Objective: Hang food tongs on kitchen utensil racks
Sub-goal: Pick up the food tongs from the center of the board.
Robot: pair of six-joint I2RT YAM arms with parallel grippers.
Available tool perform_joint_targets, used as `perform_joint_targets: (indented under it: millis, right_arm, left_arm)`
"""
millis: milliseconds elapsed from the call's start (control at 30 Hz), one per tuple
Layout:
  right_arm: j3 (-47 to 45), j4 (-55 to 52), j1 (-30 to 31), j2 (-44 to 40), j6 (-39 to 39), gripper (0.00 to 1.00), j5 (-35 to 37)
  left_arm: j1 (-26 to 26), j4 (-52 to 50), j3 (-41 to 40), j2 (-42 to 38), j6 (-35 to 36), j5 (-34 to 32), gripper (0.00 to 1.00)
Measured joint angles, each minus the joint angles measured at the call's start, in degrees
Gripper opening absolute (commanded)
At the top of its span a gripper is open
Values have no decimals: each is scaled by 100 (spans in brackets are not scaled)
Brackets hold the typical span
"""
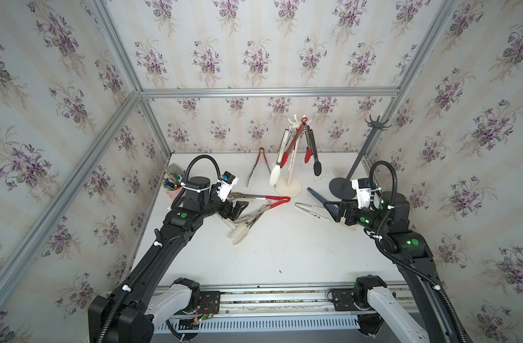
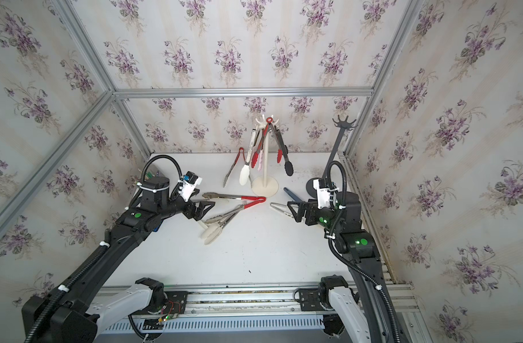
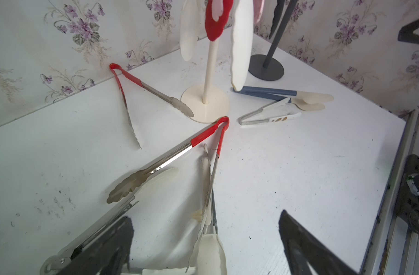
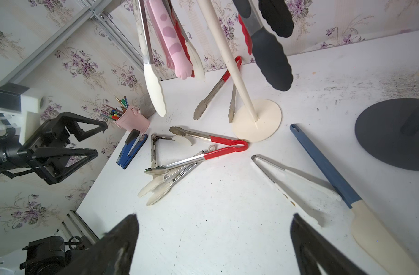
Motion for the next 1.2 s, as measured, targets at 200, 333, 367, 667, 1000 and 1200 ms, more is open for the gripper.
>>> perform_joint_targets:
  millis: [200,333,367,667,1000,1200]
  right_arm:
    - [-24,7,0,-94,31,98,-2]
    - [-11,-37,0,-216,31,98,4]
    - [-4,-85,0,-243,31,98,7]
    - [59,-330,0,-463,28,98,81]
    - [70,-435,0,-568,98,98,114]
    - [70,-468,0,-579,133,98,173]
  left_arm:
    - [-625,-87,70,564,938,-68,73]
    - [-1088,-140,240,1060,1432,-330,68]
    - [-1154,-146,278,1178,1519,-407,67]
    - [-1497,-221,702,2308,2223,-957,58]
    - [-1576,-238,1104,3049,2503,-1222,51]
    - [-1622,-245,1279,3445,2516,-1357,48]
